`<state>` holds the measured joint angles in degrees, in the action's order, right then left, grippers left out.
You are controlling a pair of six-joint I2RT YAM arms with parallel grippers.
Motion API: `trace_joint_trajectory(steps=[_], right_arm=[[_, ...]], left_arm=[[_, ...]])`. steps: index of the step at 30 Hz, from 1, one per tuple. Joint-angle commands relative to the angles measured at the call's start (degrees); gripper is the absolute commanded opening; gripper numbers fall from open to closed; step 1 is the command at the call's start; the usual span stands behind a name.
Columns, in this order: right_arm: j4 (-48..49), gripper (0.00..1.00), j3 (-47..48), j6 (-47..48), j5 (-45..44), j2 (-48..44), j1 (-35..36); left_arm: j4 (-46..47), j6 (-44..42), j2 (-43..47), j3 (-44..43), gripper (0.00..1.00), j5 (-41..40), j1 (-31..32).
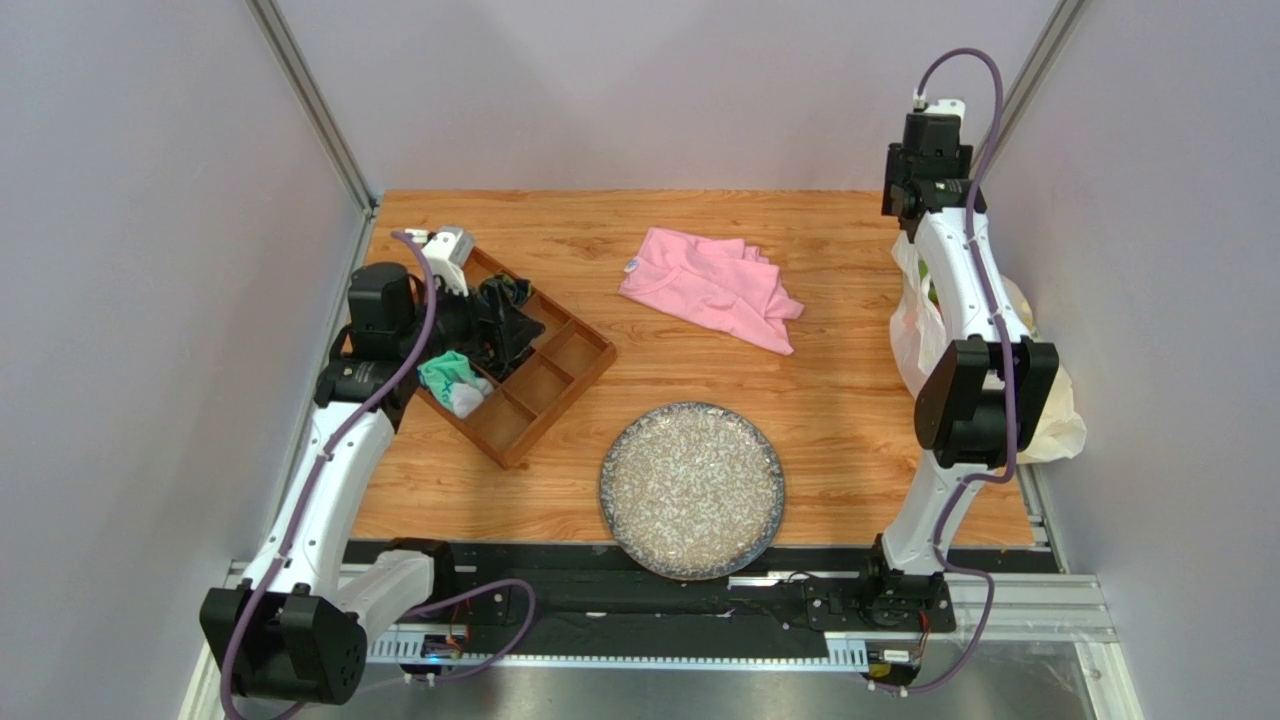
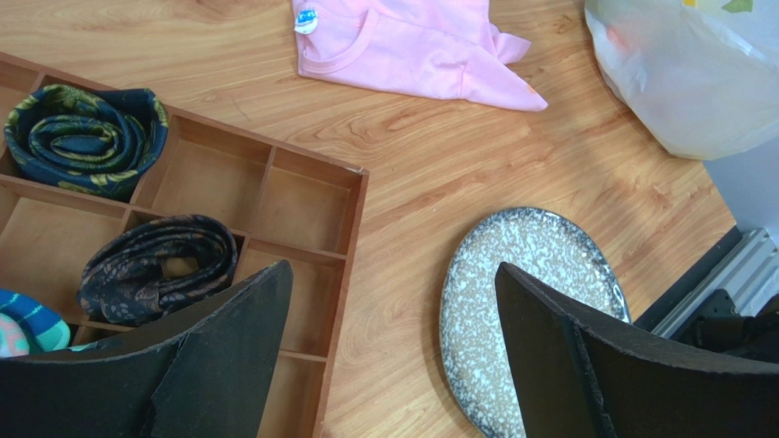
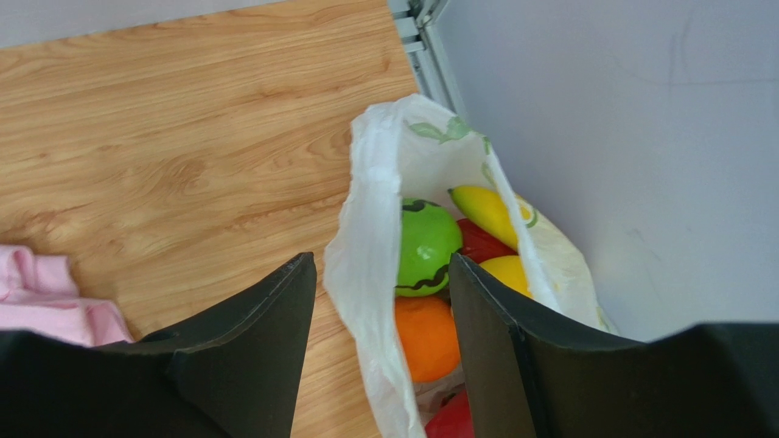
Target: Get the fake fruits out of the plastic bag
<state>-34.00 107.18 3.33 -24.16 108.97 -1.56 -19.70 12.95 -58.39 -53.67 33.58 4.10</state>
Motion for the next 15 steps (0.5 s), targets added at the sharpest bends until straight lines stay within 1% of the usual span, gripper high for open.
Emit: trace_joint_trajectory(steps=[1, 6, 10, 11, 12, 13, 15], right_arm=[[4.0, 0.6, 1.5, 2.8, -3.3, 1.0, -1.4], [4.5, 0.59, 3.1, 3.5, -0.1, 5.8, -3.1], [2.9, 0.56, 6.2, 3.7, 8.0, 9.2, -3.2], [2.5, 0.52, 7.4, 4.0, 11.2, 9.5, -2.8], [2.4, 0.29, 7.7, 4.3, 12.8, 9.6, -2.6], [1.7, 0.15, 8.0, 4.7, 14.8, 9.4, -2.4], [0.8, 0.0, 7.7, 6.0, 20.5, 7.8, -1.3]], left_arm=[[2.6, 0.9, -0.5, -0.1, 0.91, 0.7, 0.2], [1.2, 0.2, -0.9, -0.6, 0.91, 0.6, 0.2], [0.2, -0.1, -1.1, -0.6, 0.91, 0.8, 0.2], [0.2, -0.1, -1.1, -0.5, 0.91, 0.8, 0.2], [0.3, 0.1, -1.2, -0.3, 0.91, 0.8, 0.2], [0.5, 0.4, -1.3, -0.2, 0.91, 1.1, 0.2], [1.1, 1.1, -1.9, -0.3, 0.9, 1.4, 0.2]])
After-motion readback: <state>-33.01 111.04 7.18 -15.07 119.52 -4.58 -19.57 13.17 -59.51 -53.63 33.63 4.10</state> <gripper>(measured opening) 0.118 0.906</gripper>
